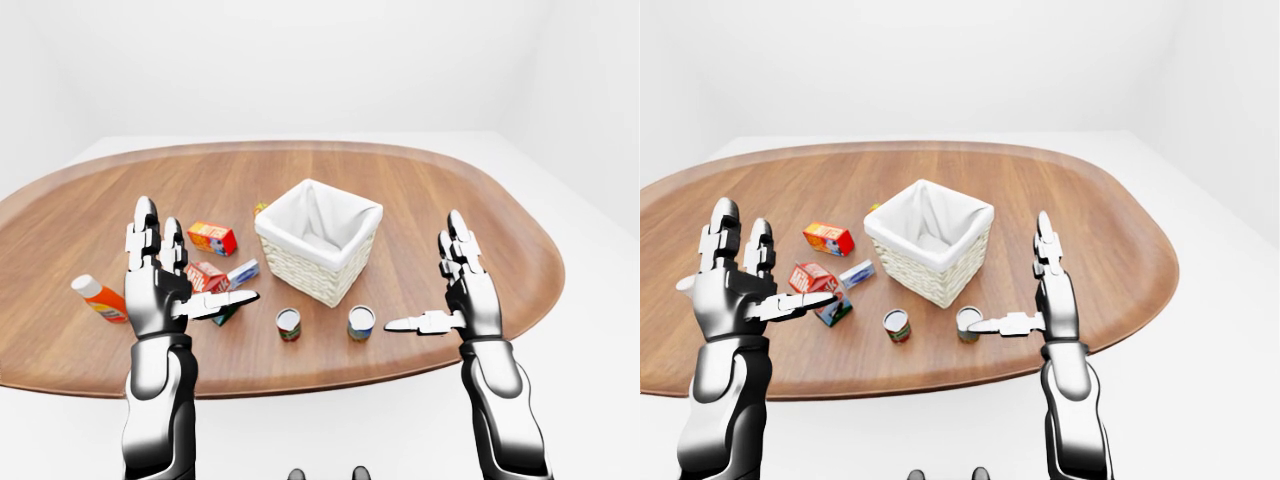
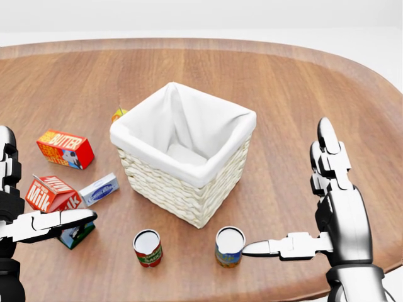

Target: Pick up the alphabet soup, and put it in the basket.

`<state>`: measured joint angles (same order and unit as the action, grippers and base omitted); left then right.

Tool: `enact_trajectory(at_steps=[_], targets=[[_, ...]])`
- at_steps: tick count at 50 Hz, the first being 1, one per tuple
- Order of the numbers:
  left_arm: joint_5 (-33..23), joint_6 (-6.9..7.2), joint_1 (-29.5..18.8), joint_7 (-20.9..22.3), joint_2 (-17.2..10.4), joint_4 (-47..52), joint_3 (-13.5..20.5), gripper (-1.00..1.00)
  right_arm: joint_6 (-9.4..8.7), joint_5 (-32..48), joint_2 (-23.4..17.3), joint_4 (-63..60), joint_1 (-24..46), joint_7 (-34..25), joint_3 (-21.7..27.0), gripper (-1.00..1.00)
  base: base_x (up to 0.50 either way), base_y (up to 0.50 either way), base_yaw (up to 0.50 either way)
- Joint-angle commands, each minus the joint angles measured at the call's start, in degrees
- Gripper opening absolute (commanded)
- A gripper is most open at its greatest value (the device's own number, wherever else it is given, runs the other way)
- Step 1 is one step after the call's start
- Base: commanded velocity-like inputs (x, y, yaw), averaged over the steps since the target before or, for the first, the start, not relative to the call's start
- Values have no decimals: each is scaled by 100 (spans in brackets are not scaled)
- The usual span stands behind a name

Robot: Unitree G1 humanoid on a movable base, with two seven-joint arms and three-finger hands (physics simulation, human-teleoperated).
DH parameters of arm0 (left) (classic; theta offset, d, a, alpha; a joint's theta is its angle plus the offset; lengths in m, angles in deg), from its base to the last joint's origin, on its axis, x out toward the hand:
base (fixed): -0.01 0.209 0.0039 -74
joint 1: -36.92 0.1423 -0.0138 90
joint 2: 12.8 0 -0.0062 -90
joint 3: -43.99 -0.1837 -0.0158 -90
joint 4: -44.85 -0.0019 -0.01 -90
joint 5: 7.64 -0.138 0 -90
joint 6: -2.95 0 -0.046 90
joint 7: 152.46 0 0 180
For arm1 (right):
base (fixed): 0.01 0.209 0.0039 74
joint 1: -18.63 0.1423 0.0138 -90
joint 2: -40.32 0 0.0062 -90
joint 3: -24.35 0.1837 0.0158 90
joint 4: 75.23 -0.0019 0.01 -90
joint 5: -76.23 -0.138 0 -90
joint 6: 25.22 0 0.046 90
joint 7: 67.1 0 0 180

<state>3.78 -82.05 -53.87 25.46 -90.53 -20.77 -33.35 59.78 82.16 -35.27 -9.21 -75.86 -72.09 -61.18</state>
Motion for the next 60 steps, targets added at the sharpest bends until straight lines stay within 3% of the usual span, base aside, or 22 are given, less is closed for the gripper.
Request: enact_trajectory(at_steps=[1, 33, 57, 58, 59, 60], targets=[[-6, 0, -2, -1, -1, -6, -1, 100, 0, 21, 0, 43, -1, -3, -18, 100, 29, -6, 0], [0, 0, 2, -2, -4, -12, 11, 100, 0, 32, 11, 22, -19, -10, -39, 100, 28, -5, 0], [-13, 0, -16, -15, -9, -52, 4, 100, 0, 416, -5, 615, -113, 29, -155, 100, 0, 0, 0], [-21, 0, -10, -17, -8, -41, -1, 100, 77, 444, -3, 691, -127, 59, -168, 100, 0, 0, 0], [-33, 0, -9, -10, -3, -73, -9, 100, 275, 487, 10, 787, -139, 146, -171, 100, 0, 0, 0], [-38, 0, -13, -6, -4, -94, -10, 100, 266, 512, 11, 825, -135, 169, -172, 100, 0, 0, 0]])
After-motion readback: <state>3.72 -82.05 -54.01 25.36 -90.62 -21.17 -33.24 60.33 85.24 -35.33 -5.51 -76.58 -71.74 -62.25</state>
